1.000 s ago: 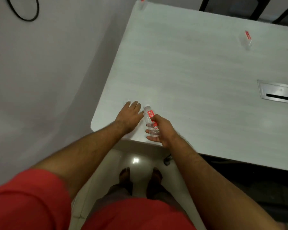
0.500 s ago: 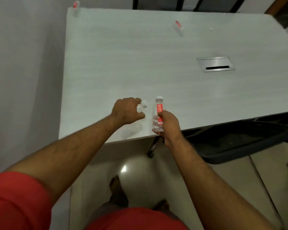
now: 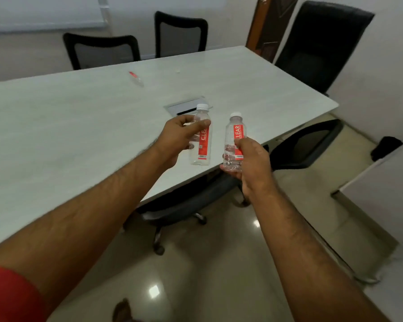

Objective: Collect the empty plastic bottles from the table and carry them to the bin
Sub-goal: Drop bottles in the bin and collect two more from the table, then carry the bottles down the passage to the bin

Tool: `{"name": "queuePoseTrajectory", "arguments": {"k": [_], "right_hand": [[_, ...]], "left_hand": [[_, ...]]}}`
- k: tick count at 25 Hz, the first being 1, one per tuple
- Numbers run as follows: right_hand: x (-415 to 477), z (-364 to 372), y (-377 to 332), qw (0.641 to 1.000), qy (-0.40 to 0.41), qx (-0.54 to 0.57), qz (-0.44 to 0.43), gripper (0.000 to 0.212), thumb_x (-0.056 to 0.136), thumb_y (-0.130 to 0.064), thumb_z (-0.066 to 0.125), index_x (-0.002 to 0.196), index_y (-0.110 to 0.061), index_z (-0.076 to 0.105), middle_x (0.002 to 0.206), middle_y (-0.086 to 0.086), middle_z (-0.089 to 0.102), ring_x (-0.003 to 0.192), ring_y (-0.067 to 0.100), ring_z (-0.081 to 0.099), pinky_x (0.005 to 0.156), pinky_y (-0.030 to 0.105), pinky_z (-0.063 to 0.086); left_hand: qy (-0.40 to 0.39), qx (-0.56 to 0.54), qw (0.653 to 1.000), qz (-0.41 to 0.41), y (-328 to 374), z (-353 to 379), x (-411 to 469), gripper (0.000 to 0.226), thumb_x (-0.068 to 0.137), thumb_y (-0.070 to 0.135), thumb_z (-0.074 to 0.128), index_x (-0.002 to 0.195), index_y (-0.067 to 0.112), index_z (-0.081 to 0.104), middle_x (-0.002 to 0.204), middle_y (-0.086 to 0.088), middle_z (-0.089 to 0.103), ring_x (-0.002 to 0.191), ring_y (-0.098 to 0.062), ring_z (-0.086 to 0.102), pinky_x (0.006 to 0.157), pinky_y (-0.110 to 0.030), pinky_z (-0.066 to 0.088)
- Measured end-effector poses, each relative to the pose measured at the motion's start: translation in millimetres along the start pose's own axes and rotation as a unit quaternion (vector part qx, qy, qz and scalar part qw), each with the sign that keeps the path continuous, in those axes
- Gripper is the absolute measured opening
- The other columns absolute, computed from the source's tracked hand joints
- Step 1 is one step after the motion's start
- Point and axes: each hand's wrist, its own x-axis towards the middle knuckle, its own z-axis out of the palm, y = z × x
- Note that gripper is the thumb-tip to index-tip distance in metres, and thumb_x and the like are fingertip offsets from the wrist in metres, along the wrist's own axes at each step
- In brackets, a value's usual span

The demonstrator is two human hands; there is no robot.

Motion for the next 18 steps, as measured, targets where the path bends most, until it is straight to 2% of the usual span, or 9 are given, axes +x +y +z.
{"name": "queuePoseTrajectory", "arguments": {"k": [3, 5, 7, 11, 13, 15, 18], "right_hand": [[16.6, -100.8, -27.7, 0.999, 0.039, 0.026, -0.015, 0.022, 0.097, -0.025, 0.06, 0.117, -0.018, 0.063, 0.106, 0.004, 0.072, 0.092, 0.019, 0.072, 0.083, 0.042, 0.062], [26.4, -140.5, -36.6, 0.998, 0.05, 0.025, -0.013, 0.029, 0.097, -0.025, 0.058, 0.123, -0.013, 0.062, 0.102, 0.004, 0.071, 0.086, 0.016, 0.071, 0.075, 0.036, 0.062], [46.2, -188.1, -47.1, 0.996, 0.076, 0.039, -0.021, 0.026, 0.098, -0.023, 0.057, 0.12, -0.011, 0.063, 0.094, 0.004, 0.071, 0.078, 0.015, 0.069, 0.068, 0.034, 0.06], [106.0, -275.5, -56.1, 0.989, 0.14, 0.048, -0.02, 0.019, 0.096, -0.024, 0.058, 0.11, -0.014, 0.065, 0.084, 0.001, 0.069, 0.072, 0.015, 0.067, 0.057, 0.029, 0.056], [140.2, -310.4, -60.9, 0.985, 0.164, 0.047, -0.015, 0.011, 0.096, -0.023, 0.058, 0.1, -0.017, 0.065, 0.083, 0.002, 0.069, 0.073, 0.017, 0.066, 0.064, 0.035, 0.057], [186.9, -346.4, -69.0, 0.98, 0.194, 0.047, -0.008, 0.007, 0.097, -0.024, 0.057, 0.094, -0.022, 0.064, 0.086, 0.003, 0.07, 0.077, 0.019, 0.067, 0.073, 0.04, 0.059], [262.0, -399.6, -91.3, 0.971, 0.234, 0.04, 0.012, 0.01, 0.098, -0.027, 0.057, 0.104, -0.022, 0.063, 0.098, 0.007, 0.071, 0.087, 0.022, 0.07, 0.075, 0.039, 0.061]], "left_hand": [[-0.047, 0.0, 0.999, -0.011, 12.6, 109.7, 7.2, 0.041, 0.081, 0.032, 0.076, 0.112, 0.007, 0.064, 0.1, -0.008, 0.074, 0.094, -0.028, 0.071, 0.088, -0.044, 0.054], [-0.083, -0.003, 0.996, -0.019, 16.8, 155.4, 15.5, 0.033, 0.079, 0.028, 0.078, 0.102, 0.007, 0.065, 0.093, -0.009, 0.072, 0.081, -0.022, 0.069, 0.079, -0.039, 0.054], [-0.127, 0.007, 0.991, -0.035, 21.8, 215.7, 32.2, 0.028, 0.08, 0.022, 0.078, 0.099, 0.007, 0.065, 0.086, -0.007, 0.07, 0.072, -0.017, 0.067, 0.068, -0.033, 0.056], [-0.186, 0.031, 0.98, -0.071, 15.4, 332.5, 88.3, 0.029, 0.082, 0.021, 0.074, 0.103, 0.003, 0.067, 0.087, -0.01, 0.07, 0.075, -0.022, 0.068, 0.067, -0.033, 0.058], [-0.219, 0.032, 0.971, -0.091, 8.4, 380.1, 124.0, 0.025, 0.083, 0.026, 0.074, 0.098, 0.006, 0.069, 0.091, -0.011, 0.072, 0.082, -0.025, 0.069, 0.073, -0.037, 0.058], [-0.247, 0.031, 0.963, -0.108, 1.3, 431.5, 168.7, 0.028, 0.085, 0.028, 0.071, 0.103, 0.007, 0.068, 0.094, -0.01, 0.073, 0.088, -0.026, 0.07, 0.079, -0.039, 0.058], [-0.275, 0.038, 0.951, -0.134, 4.8, 509.8, 230.8, 0.028, 0.091, 0.027, 0.063, 0.111, 0.008, 0.065, 0.098, -0.01, 0.071, 0.09, -0.023, 0.069, 0.077, -0.036, 0.057]]}}
